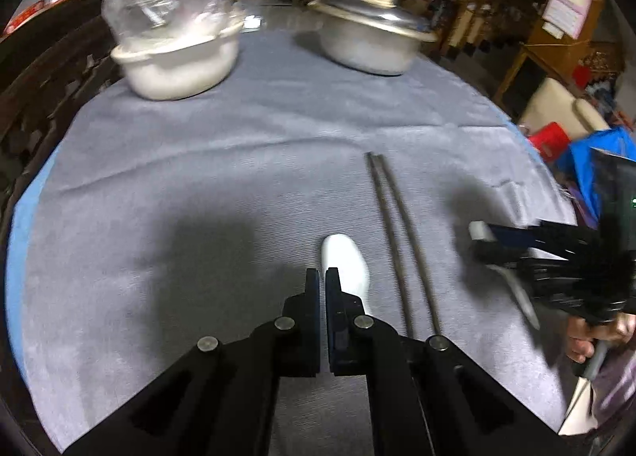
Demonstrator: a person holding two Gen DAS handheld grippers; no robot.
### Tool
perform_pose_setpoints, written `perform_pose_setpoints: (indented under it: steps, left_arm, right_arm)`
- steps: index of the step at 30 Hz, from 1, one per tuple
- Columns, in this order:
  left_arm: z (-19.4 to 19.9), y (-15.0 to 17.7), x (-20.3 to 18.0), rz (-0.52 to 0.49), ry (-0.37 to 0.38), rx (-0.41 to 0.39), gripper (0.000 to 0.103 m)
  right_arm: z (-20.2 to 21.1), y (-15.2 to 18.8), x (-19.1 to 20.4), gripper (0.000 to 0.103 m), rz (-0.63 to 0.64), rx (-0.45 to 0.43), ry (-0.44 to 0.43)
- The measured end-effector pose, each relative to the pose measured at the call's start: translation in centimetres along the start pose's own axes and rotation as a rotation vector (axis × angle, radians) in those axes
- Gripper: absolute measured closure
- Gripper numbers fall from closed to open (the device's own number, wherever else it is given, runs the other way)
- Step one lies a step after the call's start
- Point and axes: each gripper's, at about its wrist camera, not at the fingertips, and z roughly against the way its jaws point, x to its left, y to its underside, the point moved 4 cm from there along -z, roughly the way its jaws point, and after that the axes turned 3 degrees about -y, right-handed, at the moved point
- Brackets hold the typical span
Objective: Organize utensils
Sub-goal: 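Grasp a white spoon with the left tool while the right tool positions another spoon, then lift the held white spoons and lower them into the grey holder with both tools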
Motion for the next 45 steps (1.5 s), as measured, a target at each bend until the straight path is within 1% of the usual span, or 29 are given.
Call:
perform_pose_setpoints:
  steps: [2, 3, 4, 5, 7, 9, 10, 11, 12, 13, 14, 17, 20, 23, 25, 28, 29, 32, 33, 36, 39, 40, 42, 45]
  left_arm:
    - [-0.2, -0.4, -0.2, 0.021, 0.022, 0.019, 0.1]
    - [-0.2, -0.7, -0.5, 0.021, 0.02, 0.019, 0.1]
    - [-0.3, -1.0, -0.7, 0.014, 0.013, 0.019, 0.095]
    - [-0.6, -1.3, -1.1, 0.001, 0.004, 0.022, 0.078]
    - [-2.1, -1.8, -1.6, -0.012, -0.009, 0.057, 0.052]
    - [-3.6, -2.1, -1.8, 0.001, -0.006, 0.085, 0.053]
    - [-4.0, -2.0, -1.8, 0.005, 0.002, 0.093, 0.063]
    - [-4.4, -1.8, -1.9, 0.009, 0.01, 0.098, 0.076]
    - [-4.4, -1.7, -2.0, 0.01, 0.002, 0.082, 0.078]
    - [-4.3, -1.6, -2.1, 0.006, -0.006, 0.07, 0.098]
    - [-4.0, -1.4, -2.1, 0.007, -0.005, 0.062, 0.1]
    - [-2.5, -0.8, -1.6, 0.027, -0.024, 0.016, 0.1]
    - [-0.3, -0.5, -0.5, 0.077, -0.037, -0.031, 0.1]
    - [2.6, 0.1, 0.9, 0.142, -0.082, -0.095, 0.1]
    - [5.2, 1.0, 2.0, 0.199, -0.122, -0.155, 0.1]
    - [8.6, 2.4, 3.2, 0.295, -0.149, -0.237, 0.1]
    - [10.2, 3.2, 3.6, 0.335, -0.167, -0.271, 0.1]
    - [13.1, 5.1, 3.7, 0.41, -0.198, -0.346, 0.1]
    - [14.7, 6.2, 3.7, 0.442, -0.21, -0.382, 0.1]
    - [18.4, 8.3, 3.1, 0.486, -0.241, -0.469, 0.1]
    - [22.0, 10.3, 2.0, 0.507, -0.258, -0.564, 0.1]
    - [23.6, 11.0, 1.3, 0.503, -0.262, -0.606, 0.1]
    - [25.5, 11.7, 0.0, 0.488, -0.267, -0.667, 0.1]
    - [27.6, 12.3, -1.6, 0.469, -0.227, -0.721, 0.1]
  right_arm:
    - [1.2, 0.3, -0.9, 0.071, -0.06, -0.038, -0.028]
    - [1.9, 0.5, -1.3, 0.071, -0.09, -0.06, -0.046]
    - [2.6, 0.5, -1.6, 0.071, -0.121, -0.084, -0.067]
    - [3.2, 0.7, -1.8, 0.071, -0.144, -0.102, -0.084]
    - [4.6, 1.1, -1.9, 0.071, -0.181, -0.14, -0.107]
    - [5.9, 1.6, -2.3, 0.071, -0.205, -0.169, -0.11]
    - [6.3, 1.7, -2.2, 0.071, -0.213, -0.179, -0.109]
    - [6.9, 1.9, -2.4, 0.071, -0.224, -0.188, -0.108]
    - [7.7, 2.2, -2.8, 0.071, -0.241, -0.204, -0.108]
    - [8.1, 2.4, -3.0, 0.071, -0.252, -0.217, -0.108]
    - [8.7, 2.7, -3.3, 0.071, -0.265, -0.233, -0.108]
    - [10.8, 3.7, -3.9, 0.071, -0.303, -0.283, -0.112]
    - [13.2, 4.8, -4.0, 0.071, -0.334, -0.351, -0.132]
    - [15.2, 5.7, -3.4, 0.071, -0.362, -0.423, -0.159]
    - [16.5, 6.2, -2.9, 0.071, -0.375, -0.472, -0.184]
    - [18.8, 6.9, -2.2, 0.071, -0.393, -0.568, -0.227]
    - [19.5, 7.1, -2.0, 0.071, -0.398, -0.597, -0.245]
    - [22.0, 7.8, -1.0, 0.071, -0.409, -0.691, -0.324]
    - [22.8, 8.0, -0.5, 0.071, -0.403, -0.725, -0.343]
    - [25.9, 8.4, 1.7, 0.071, -0.352, -0.83, -0.403]
    - [28.0, 8.5, 4.4, 0.071, -0.289, -0.895, -0.446]
    - [28.4, 8.5, 5.3, 0.071, -0.269, -0.912, -0.459]
    - [29.0, 8.5, 7.7, 0.071, -0.212, -0.943, -0.485]
    - [28.6, 8.5, 10.9, 0.071, -0.135, -0.954, -0.474]
